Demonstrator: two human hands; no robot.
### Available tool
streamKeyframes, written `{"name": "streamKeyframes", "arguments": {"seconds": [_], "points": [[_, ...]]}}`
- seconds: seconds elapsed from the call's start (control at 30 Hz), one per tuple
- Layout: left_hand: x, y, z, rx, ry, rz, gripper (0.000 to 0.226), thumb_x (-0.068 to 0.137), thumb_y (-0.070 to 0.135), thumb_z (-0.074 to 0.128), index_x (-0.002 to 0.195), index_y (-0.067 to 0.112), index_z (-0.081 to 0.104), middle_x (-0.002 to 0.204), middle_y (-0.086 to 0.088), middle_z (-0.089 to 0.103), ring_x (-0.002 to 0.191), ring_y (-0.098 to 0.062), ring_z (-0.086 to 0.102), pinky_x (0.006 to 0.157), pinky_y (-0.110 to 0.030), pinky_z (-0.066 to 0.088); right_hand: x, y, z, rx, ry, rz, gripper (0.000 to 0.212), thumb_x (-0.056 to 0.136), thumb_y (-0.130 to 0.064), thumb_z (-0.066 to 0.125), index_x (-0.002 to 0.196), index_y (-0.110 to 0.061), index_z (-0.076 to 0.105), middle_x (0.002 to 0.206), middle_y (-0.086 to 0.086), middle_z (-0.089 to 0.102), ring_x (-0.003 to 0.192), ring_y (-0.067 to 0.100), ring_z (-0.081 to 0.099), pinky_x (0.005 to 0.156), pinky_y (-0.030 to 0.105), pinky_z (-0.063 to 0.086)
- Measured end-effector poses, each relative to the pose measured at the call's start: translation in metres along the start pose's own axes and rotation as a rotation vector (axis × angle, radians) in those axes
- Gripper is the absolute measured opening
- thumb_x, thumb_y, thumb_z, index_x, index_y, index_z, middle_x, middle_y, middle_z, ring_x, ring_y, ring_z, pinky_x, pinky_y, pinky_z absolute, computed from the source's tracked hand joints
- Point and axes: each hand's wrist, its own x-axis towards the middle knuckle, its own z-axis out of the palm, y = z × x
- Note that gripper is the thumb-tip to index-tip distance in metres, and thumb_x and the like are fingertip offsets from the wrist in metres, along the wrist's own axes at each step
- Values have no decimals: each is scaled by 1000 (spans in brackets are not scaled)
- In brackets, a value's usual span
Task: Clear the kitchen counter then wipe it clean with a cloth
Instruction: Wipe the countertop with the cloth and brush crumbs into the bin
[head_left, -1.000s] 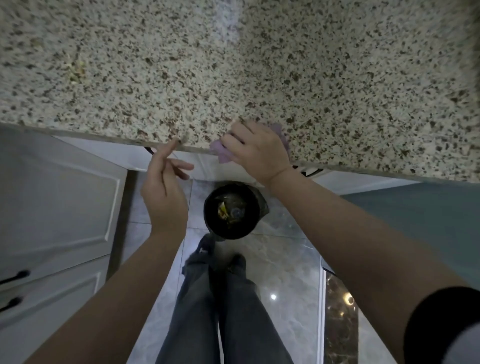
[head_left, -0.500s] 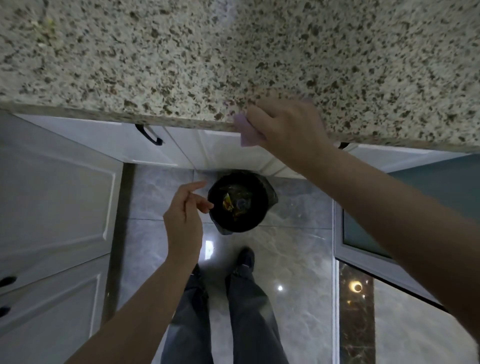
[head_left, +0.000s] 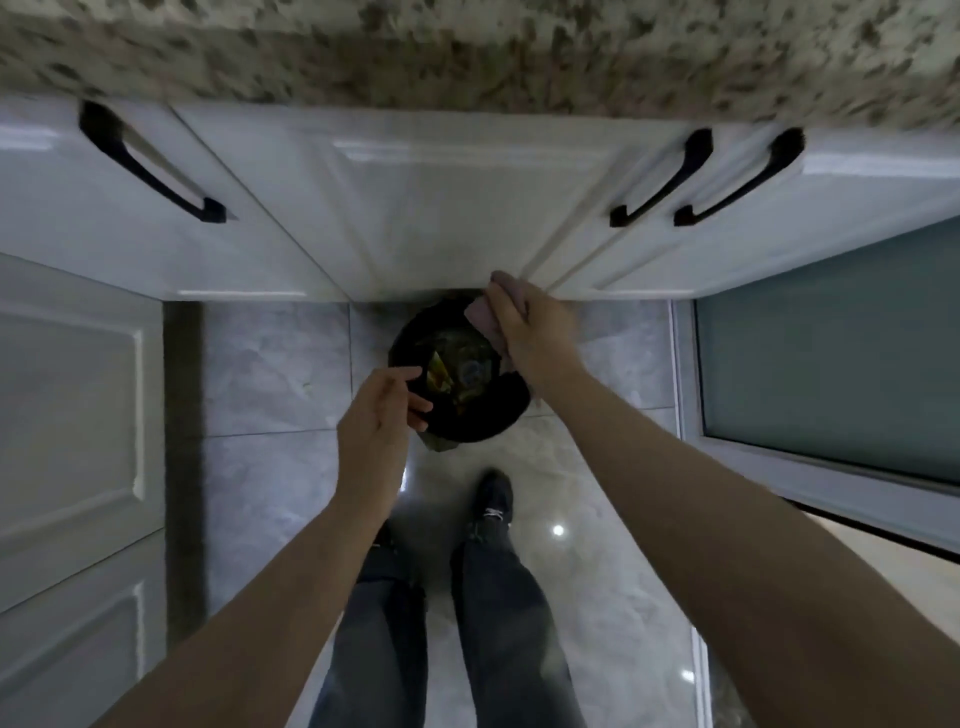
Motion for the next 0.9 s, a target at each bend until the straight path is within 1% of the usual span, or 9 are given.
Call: {"name": "streamKeyframes", "arguments": {"seconds": [0.07,0.13,0.2,0.27,0.33,0.43,0.5,0.7,0.9], "points": [[19,-28,10,34,-81,-156,23,103,19,44,101,26,66,94,-5,72,78,-17,66,63,-21,48,7,26,31,427,-41,338,35,101,-45,46,114,-20,66,98,-4,72,90,11,67,76,16,52],[35,-49,22,39,-173,-370,21,102,22,46,114,21,64,116,-8,67,100,-22,64,84,-34,52,12,48,53,947,-162,637,47,102,-49,43,126,-15,64,109,-1,73,92,12,70,78,24,57],[46,-65,32,4,-229,-560,36,101,31,49,134,17,54,130,-6,59,116,-23,56,102,-39,45,7,66,68,1299,-288,764,48,102,-50,43,120,-14,69,106,4,75,88,18,73,77,33,59],[52,-74,38,-147,-246,-685,48,99,42,51,142,21,47,136,0,56,125,-23,53,108,-40,40,-2,79,76,1428,-328,802,52,101,-51,44,132,-13,62,130,9,66,112,24,65,102,39,50],[56,-82,39,-327,-278,-736,42,95,49,55,131,27,57,130,3,65,120,-23,61,103,-44,47,-12,88,79,1507,-389,817,59,100,-50,45,143,-11,50,146,11,52,129,28,51,118,43,32],[55,-85,41,-468,-306,-722,33,93,45,63,120,25,65,115,-1,74,101,-22,73,74,-37,60,-24,94,80,1594,-405,798,60,99,-45,45,146,-6,45,148,17,46,132,33,44,120,47,25],[54,-86,45,-495,-280,-677,34,93,35,66,122,18,65,111,-6,75,96,-22,74,68,-34,59,-31,94,79,1609,-364,778,62,98,-42,45,147,-5,43,146,19,44,132,35,43,121,49,24],[57,-93,60,-68,-60,-370,24,88,20,69,112,22,66,101,-4,70,93,-23,69,69,-31,58,-38,87,69,1548,-375,682,86,80,-69,61,141,-9,53,145,18,51,136,33,48,119,48,29],[71,-91,61,192,-75,-76,14,86,17,69,96,25,65,88,8,67,83,-9,64,74,-25,53,-38,101,73,1253,-116,752,34,97,-10,47,127,2,56,114,22,62,103,29,61,96,41,48]]}}
